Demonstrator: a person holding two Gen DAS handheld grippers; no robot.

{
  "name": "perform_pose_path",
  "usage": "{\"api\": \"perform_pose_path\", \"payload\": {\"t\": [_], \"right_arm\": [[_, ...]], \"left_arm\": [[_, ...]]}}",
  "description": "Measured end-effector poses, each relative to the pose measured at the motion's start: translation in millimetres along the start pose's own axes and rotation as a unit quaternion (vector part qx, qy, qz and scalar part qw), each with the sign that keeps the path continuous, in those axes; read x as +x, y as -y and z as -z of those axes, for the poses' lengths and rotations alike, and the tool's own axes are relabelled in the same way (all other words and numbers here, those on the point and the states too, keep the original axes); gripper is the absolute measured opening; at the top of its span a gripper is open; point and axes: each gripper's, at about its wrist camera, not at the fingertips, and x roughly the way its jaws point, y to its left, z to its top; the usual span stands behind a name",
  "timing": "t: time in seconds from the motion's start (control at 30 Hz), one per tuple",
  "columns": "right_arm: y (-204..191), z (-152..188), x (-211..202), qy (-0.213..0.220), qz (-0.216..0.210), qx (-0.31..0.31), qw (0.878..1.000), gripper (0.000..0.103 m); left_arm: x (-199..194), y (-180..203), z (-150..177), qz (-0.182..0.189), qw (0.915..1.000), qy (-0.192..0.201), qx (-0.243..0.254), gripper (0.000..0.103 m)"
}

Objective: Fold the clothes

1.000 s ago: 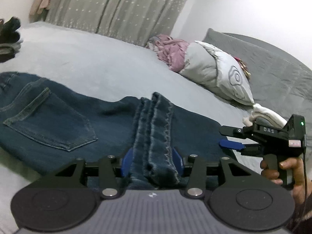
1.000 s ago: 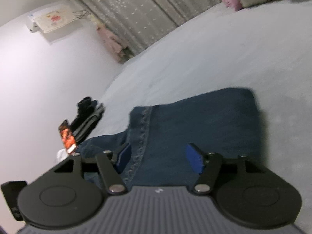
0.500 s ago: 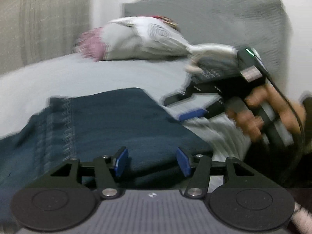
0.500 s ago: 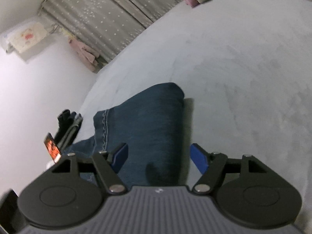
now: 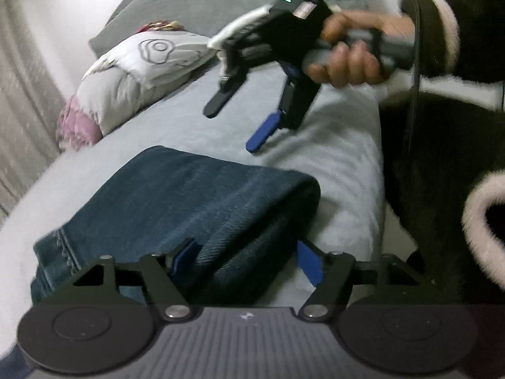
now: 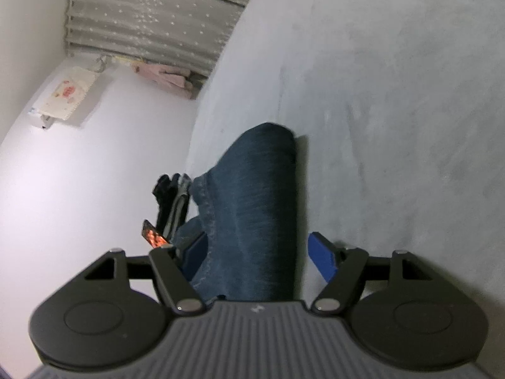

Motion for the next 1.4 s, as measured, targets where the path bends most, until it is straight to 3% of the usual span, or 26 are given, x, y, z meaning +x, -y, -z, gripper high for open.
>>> {"api": "perform_pose_path", "payload": {"t": [0.2,0.37,0.43,0.57,0.7,0.83,0.97,1.07,1.23,1.4], "right_arm": [[0.3,-11.9,12.4,-0.009,-0.014,-0.003,1.0,0.072],[0.4,-23.0,34.1,0.001,-0.02,-0.007,1.0,0.067],[-2.2,-25.8,44.8,0.01,-0.021,-0.009,1.0,0.063],[-11.4,-25.2,68.0,0.021,0.004,-0.015,1.0,0.029],[-39.3,-20.0,57.8,0.038,-0.013,-0.023,0.999,0.024],[-85.0,-19.6,53.5,0.041,-0.014,-0.058,0.997,0.023],[-142.8,-19.7,65.3,0.041,-0.025,-0.097,0.994,0.023],[-182.7,-18.5,83.7,0.037,-0.043,-0.117,0.991,0.023],[-242.0,-16.2,138.3,0.019,-0.063,-0.143,0.988,0.023],[-275.7,-6.9,195.1,-0.005,-0.069,-0.155,0.986,0.023]], "left_arm": [[11.5,-2.3,4.2,0.0,0.9998,0.017,0.004,0.074],[9.9,-1.3,8.3,-0.011,0.9993,0.034,-0.014,0.056],[10.5,-3.7,9.5,-0.021,0.9983,0.042,-0.034,0.044],[3.3,-14.3,9.4,-0.03,0.9939,0.061,-0.086,0.03],[-17.7,-34.3,12.3,-0.028,0.9784,0.104,-0.176,0.026],[-42.4,-52.2,18.5,-0.031,0.955,0.151,-0.253,0.026],[-74.2,-74.2,28.6,-0.042,0.921,0.205,-0.328,0.026],[-101.4,-92.5,42.8,-0.056,0.888,0.244,-0.386,0.026],[-132.1,-117.9,66.4,-0.099,0.8522,0.272,-0.436,0.026],[-156.8,-134.6,99.4,-0.144,0.8199,0.276,-0.481,0.026]]}}
